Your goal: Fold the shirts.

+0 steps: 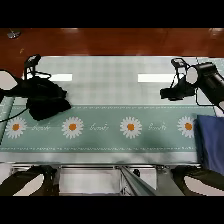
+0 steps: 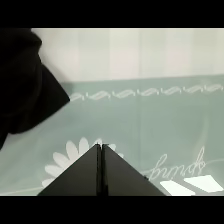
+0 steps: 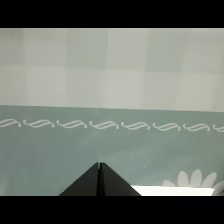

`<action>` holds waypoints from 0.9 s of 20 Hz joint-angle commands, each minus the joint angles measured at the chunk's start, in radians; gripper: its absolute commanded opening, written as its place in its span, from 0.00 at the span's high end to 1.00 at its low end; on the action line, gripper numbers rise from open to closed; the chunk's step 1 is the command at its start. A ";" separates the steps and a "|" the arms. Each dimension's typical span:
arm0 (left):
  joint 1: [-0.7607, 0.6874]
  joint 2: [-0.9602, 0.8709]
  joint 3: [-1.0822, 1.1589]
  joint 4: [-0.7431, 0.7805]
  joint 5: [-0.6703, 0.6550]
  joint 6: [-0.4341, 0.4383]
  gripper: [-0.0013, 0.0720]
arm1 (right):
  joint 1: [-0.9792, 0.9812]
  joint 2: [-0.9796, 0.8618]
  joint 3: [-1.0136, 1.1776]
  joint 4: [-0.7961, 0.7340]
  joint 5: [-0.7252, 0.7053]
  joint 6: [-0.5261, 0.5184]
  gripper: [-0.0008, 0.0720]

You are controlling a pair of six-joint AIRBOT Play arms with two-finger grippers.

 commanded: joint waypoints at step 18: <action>0.262 -0.388 0.012 0.314 0.158 -0.093 0.02 | 0.002 -0.001 0.000 0.010 -0.108 0.009 0.14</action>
